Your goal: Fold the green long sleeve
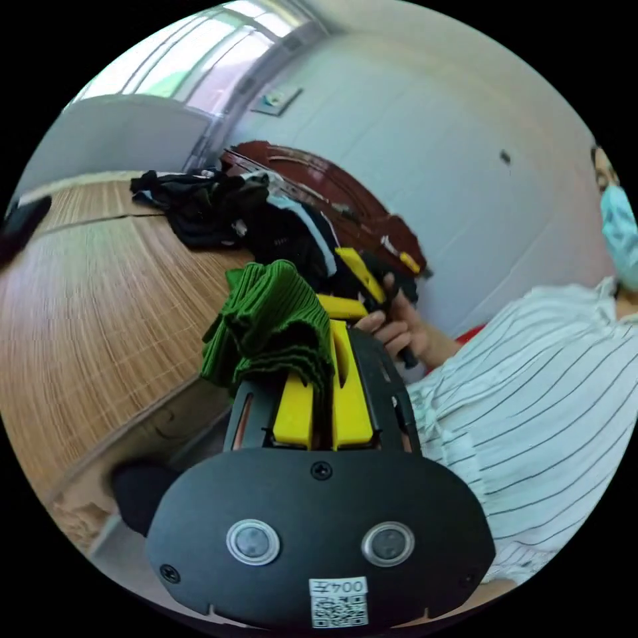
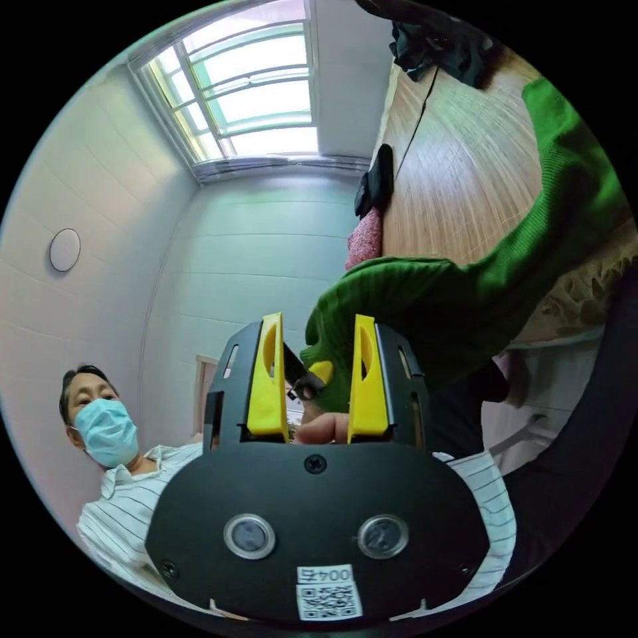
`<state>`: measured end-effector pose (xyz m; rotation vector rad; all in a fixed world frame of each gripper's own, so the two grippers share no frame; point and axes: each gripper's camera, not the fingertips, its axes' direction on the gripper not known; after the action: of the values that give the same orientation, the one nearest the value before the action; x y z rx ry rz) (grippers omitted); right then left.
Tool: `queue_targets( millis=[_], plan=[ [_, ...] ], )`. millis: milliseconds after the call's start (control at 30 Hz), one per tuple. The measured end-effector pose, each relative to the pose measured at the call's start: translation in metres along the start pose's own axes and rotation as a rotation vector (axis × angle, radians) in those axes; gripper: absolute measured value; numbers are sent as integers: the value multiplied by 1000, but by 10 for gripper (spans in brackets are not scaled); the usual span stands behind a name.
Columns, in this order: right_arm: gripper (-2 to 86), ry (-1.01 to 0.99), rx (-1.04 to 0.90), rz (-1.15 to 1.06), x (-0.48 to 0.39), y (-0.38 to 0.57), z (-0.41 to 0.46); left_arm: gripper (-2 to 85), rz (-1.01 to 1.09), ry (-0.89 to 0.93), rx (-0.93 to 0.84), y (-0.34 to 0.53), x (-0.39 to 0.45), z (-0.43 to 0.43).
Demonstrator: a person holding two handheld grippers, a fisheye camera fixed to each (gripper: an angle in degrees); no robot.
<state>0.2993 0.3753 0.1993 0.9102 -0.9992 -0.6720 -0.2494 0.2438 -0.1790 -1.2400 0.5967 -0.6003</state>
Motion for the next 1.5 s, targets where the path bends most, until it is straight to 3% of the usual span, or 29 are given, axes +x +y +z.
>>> queue_targets(
  millis=[167, 300, 400, 467, 567, 767, 867, 1033, 1100, 1300, 1500],
  plan=[
    [109, 176, -13, 130, 15, -4, -13, 55, 254, -182, -194, 21, 50, 86],
    [72, 79, 55, 201, 34, 0, -34, 60, 227, -137, -173, 31, 41, 106],
    [50, 50, 110, 167, 33, 5, -51, 90, 142, 8, -74, 41, 19, 104],
    [47, -10, 131, 113, 30, 7, -63, 135, 35, 262, 58, 53, -12, 99],
    [45, -65, 108, 59, 26, 8, -76, 185, -100, 501, 203, 71, -51, 106],
    [44, -52, 58, 4, 17, 11, -81, 229, -212, 653, 276, 69, -74, 141],
    [44, -55, 41, -19, 13, 10, -83, 205, -247, 677, 271, 63, -84, 160],
    [44, -40, 23, -67, 2, 11, -87, 54, -363, 647, 293, 69, -102, 190],
    [44, -42, 45, -82, -1, 12, -90, 45, -403, 662, 342, 75, -109, 200],
    [39, -228, 343, -207, -19, 23, -143, 22, -408, 390, 546, 76, -102, 155],
    [33, -307, 587, -552, -98, 29, -211, 3, -352, 195, 780, 71, -68, 74]
  ],
)
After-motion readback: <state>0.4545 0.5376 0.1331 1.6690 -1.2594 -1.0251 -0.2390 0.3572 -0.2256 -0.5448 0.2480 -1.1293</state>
